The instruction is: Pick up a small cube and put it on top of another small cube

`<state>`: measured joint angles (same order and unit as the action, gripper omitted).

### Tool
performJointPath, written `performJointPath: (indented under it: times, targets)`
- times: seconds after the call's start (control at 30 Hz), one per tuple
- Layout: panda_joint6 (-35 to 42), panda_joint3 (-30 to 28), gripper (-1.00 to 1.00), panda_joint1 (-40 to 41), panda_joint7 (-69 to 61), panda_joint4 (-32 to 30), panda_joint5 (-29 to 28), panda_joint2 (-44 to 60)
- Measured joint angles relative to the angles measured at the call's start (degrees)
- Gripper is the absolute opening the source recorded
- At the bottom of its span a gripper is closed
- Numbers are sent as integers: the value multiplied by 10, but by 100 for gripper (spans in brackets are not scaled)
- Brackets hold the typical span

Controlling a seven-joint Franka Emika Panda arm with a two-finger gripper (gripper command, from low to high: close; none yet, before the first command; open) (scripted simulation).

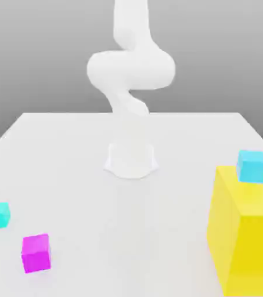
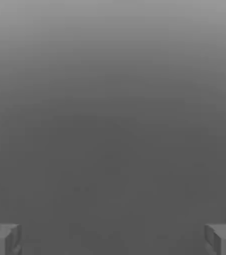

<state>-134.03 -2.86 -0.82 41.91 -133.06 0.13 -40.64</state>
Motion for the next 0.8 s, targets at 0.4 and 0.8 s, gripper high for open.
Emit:
performJointPath:
  times: [0.4,0.8]
  targets:
    - [-109,-135,0,-22,-214,-62,41,250]
    - [-215,-186,0,40,-445,-123,107,502]
